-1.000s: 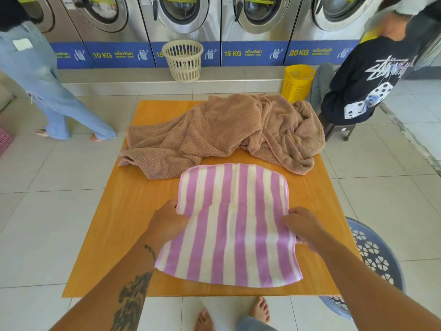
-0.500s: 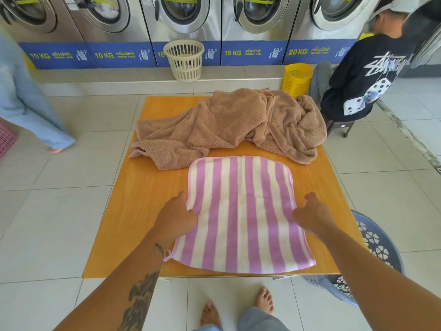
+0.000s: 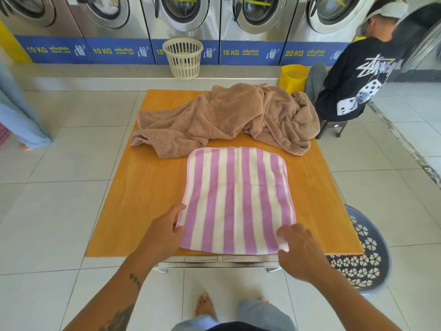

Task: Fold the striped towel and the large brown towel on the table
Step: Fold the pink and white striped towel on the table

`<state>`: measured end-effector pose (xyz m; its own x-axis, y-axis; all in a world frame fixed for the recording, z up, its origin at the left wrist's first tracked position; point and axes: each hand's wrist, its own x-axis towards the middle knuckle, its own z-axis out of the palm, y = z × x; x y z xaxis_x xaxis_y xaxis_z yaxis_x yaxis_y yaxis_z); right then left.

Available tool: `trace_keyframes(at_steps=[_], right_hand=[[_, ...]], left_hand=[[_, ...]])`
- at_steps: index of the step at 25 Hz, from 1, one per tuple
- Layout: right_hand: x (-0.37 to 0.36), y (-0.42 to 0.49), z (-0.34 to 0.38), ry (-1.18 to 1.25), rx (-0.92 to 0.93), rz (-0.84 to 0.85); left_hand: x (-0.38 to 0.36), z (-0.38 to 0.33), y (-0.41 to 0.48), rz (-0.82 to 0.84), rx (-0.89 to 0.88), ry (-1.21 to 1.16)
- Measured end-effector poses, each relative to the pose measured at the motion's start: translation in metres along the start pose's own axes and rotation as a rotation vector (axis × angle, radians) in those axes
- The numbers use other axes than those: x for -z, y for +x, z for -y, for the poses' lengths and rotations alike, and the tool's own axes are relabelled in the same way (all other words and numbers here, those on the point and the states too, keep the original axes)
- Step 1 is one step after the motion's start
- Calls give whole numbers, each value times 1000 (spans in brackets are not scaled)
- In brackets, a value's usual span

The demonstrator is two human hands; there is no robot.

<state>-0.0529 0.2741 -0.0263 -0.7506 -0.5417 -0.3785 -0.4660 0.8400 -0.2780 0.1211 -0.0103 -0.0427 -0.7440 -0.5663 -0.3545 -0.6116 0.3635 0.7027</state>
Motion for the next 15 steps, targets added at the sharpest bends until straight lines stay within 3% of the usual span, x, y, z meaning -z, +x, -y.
trace_keyframes(at_steps=[5, 8, 12, 15], right_hand=[[-12, -2, -16, -126, 134, -41], [-5, -1, -18, -386, 202, -71], [9, 3, -23, -475, 213, -141], [25, 2, -36, -309, 219, -219]], left_hand=[[-13, 15, -15, -293, -173, 264], [-35, 3, -34, -260, -385, 538], [-53, 0, -46, -81, -211, 811], [-57, -9, -50, -176, -187, 849]])
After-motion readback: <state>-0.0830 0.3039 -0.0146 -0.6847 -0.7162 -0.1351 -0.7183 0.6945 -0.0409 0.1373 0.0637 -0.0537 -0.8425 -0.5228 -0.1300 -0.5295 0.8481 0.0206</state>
